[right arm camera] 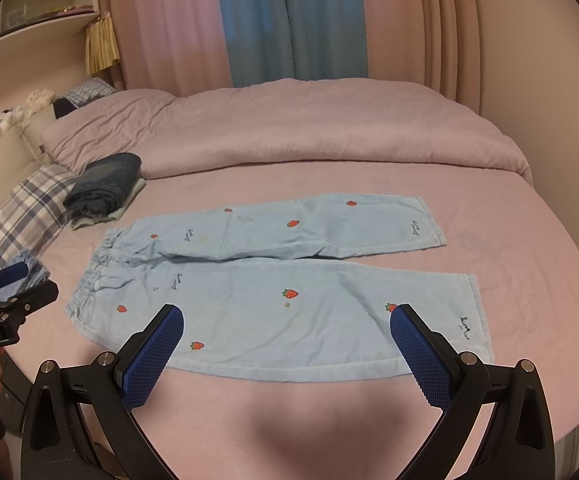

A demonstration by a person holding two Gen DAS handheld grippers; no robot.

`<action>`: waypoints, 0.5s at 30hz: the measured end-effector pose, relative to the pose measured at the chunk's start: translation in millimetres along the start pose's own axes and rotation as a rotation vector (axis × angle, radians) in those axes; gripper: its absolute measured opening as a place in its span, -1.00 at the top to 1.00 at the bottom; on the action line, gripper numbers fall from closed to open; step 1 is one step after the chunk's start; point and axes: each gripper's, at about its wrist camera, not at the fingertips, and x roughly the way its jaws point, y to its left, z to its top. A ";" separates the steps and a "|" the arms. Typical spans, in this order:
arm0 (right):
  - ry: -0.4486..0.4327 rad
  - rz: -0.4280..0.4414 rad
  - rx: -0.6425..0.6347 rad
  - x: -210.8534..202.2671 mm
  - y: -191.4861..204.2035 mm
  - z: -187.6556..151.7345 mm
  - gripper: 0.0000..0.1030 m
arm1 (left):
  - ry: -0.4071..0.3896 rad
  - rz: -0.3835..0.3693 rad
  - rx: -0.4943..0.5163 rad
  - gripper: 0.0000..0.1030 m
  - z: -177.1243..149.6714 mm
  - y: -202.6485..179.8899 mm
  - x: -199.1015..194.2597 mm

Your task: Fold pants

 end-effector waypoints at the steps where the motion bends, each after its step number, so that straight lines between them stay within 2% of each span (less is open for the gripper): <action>1: 0.003 0.006 -0.004 2.2 1.3 -1.0 -1.00 | 0.003 -0.011 -0.012 -0.99 -1.1 2.9 2.2; 5: 0.046 0.071 -0.044 23.2 13.6 -10.4 -1.00 | 0.083 -0.098 -0.156 -0.99 -12.8 29.4 29.5; 8: 0.118 0.111 -0.118 49.0 34.7 -26.9 -1.00 | 0.171 -0.165 -0.363 -0.99 -35.7 68.4 60.1; 9: 0.172 0.115 -0.155 57.1 40.9 -35.2 -1.00 | 0.191 -0.177 -0.429 -0.99 -44.3 82.1 69.0; 12: 0.281 0.139 -0.285 75.9 63.0 -58.0 -1.00 | 0.219 -0.105 -0.590 -0.99 -73.8 125.4 88.2; 13: 0.278 0.133 -0.350 85.2 72.4 -64.1 -1.00 | 0.227 -0.080 -0.624 -0.99 -81.1 135.2 91.9; 15: 0.254 0.153 -0.471 95.5 97.8 -75.4 -1.00 | 0.234 -0.084 -0.706 -0.99 -95.0 155.0 98.0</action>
